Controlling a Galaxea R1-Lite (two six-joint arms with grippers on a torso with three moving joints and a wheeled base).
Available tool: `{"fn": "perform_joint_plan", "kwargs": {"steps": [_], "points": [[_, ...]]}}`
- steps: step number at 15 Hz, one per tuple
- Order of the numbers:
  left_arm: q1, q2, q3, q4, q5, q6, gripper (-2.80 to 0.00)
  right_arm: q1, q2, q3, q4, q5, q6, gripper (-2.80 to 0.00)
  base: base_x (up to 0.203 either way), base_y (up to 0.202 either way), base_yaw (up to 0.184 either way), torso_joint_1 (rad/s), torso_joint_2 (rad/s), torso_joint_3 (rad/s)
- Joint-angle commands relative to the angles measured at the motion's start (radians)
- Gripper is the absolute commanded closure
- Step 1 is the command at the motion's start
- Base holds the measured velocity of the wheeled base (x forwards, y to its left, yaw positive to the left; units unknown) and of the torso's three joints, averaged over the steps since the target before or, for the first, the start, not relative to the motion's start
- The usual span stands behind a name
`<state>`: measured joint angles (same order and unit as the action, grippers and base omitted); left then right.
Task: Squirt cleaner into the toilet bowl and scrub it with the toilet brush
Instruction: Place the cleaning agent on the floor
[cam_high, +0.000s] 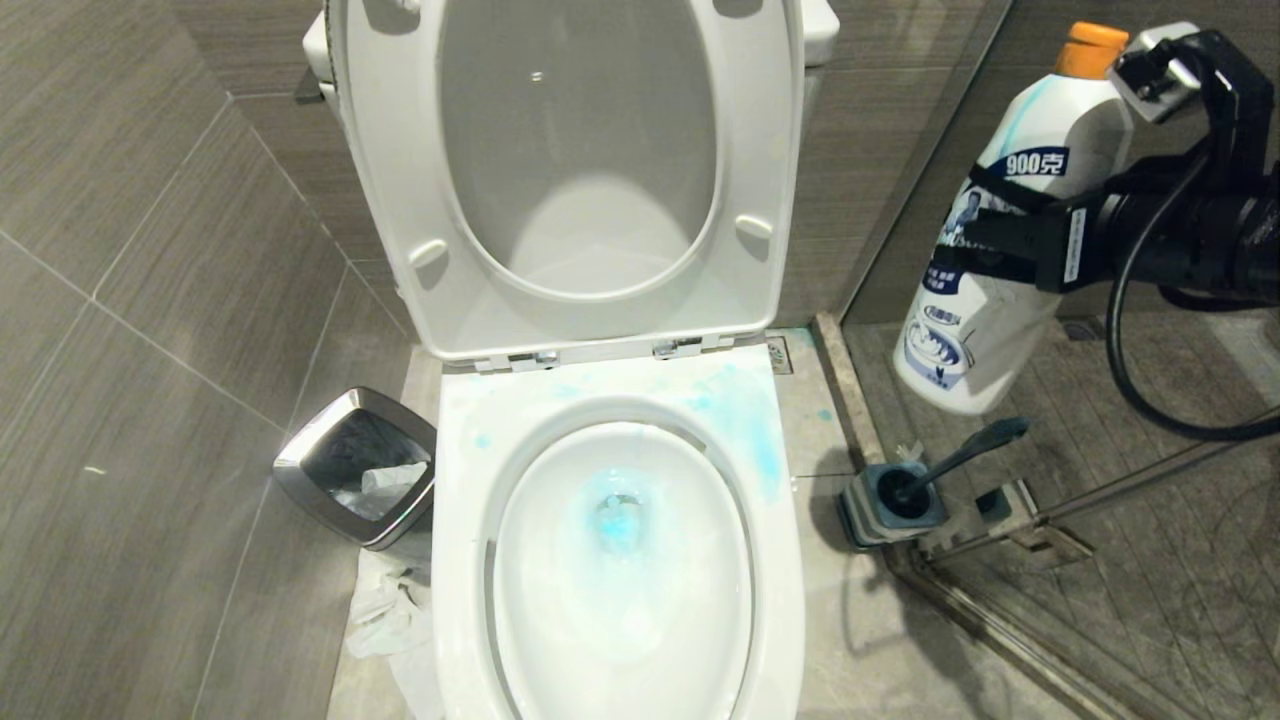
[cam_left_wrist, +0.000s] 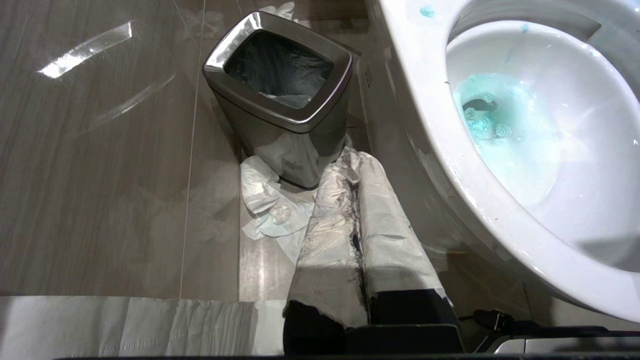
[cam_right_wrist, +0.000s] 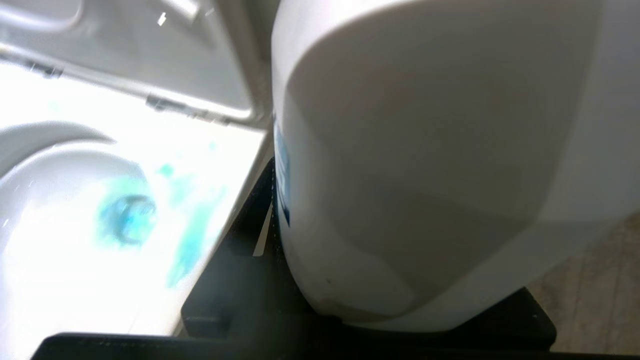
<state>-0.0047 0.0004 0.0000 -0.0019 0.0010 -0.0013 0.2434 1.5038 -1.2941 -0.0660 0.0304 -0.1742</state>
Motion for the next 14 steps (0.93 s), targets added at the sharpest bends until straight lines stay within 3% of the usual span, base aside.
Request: {"fn": "perform_joint_plan", "kwargs": {"steps": [1, 3, 6, 8, 12, 14], "points": [[0.0, 0.0, 0.0, 0.0, 0.001, 0.0, 0.0, 0.027, -0.033, 0.116, -0.038, -0.019, 0.001, 0.0, 0.0, 0.0, 0.0, 0.0, 0.0, 0.0], [0.0, 0.0, 0.0, -0.001, 0.001, 0.0, 0.0, 0.031, -0.034, 0.2, -0.095, -0.043, 0.003, 0.0, 0.0, 0.0, 0.0, 0.0, 0.0, 0.0], [0.0, 0.0, 0.0, 0.0, 0.001, 0.0, 0.0, 0.032, -0.007, 0.324, -0.315, -0.068, -0.002, 0.0, 0.0, 0.0, 0.0, 0.0, 0.0, 0.0], [0.0, 0.0, 0.0, 0.0, 0.001, 0.0, 0.0, 0.036, 0.058, 0.329, -0.382, -0.113, -0.016, 0.0, 0.0, 0.0, 0.0, 0.0, 0.0, 0.0], [0.0, 0.0, 0.0, 0.0, 0.001, 0.0, 0.0, 0.063, 0.157, 0.325, -0.448, -0.124, -0.026, 0.0, 0.0, 0.0, 0.0, 0.0, 0.0, 0.0], [0.0, 0.0, 0.0, 0.0, 0.001, 0.0, 0.0, 0.079, 0.234, 0.326, -0.543, -0.132, -0.001, 0.0, 0.0, 0.0, 0.0, 0.0, 0.0, 0.0]]}}
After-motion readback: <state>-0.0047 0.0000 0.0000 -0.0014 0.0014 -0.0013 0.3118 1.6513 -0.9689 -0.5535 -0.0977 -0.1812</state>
